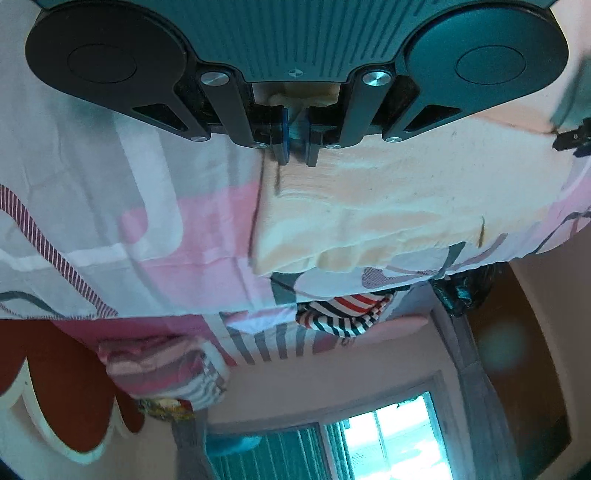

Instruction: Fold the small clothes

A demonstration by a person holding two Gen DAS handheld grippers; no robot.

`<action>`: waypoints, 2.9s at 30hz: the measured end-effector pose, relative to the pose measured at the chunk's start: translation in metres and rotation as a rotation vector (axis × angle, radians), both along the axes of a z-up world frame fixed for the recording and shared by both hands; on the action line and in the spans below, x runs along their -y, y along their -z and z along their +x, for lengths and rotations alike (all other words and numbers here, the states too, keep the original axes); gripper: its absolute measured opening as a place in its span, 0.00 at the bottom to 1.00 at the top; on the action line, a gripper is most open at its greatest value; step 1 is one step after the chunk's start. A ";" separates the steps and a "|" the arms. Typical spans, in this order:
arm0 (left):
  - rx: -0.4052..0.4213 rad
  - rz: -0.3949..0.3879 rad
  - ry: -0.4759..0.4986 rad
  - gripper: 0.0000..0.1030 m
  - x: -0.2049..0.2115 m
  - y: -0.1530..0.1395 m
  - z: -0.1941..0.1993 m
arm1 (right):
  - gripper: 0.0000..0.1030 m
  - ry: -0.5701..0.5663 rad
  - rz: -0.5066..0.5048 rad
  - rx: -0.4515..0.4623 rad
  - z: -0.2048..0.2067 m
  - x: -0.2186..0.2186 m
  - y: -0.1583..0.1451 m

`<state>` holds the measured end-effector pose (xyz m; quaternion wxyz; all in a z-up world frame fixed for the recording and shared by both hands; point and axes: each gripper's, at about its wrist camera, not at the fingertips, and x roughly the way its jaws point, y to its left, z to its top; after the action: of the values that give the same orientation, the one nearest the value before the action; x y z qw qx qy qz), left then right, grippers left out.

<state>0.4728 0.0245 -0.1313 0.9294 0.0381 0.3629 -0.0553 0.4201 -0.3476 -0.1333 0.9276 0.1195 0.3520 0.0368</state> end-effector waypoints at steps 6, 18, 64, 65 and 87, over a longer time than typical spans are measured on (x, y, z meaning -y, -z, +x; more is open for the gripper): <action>-0.026 0.035 -0.022 0.67 0.006 -0.004 -0.002 | 0.06 -0.059 -0.065 -0.009 -0.003 -0.004 0.000; -0.034 0.088 -0.010 0.64 0.012 -0.027 -0.064 | 0.06 -0.024 0.032 0.021 -0.074 0.010 -0.037; -0.233 -0.713 -0.096 0.41 -0.104 0.010 -0.299 | 0.39 0.057 0.612 -0.180 -0.343 0.041 0.001; -0.239 -0.731 -0.094 0.41 -0.106 0.011 -0.296 | 0.39 0.047 0.613 -0.177 -0.342 0.040 0.002; -0.225 -0.715 -0.050 0.37 -0.103 0.013 -0.317 | 0.38 0.026 0.677 -0.159 -0.353 0.055 0.009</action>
<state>0.1562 0.1278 -0.1439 0.8395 -0.3037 0.4214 -0.1596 0.0670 -0.4028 -0.1423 0.8055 0.4273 0.3893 0.1305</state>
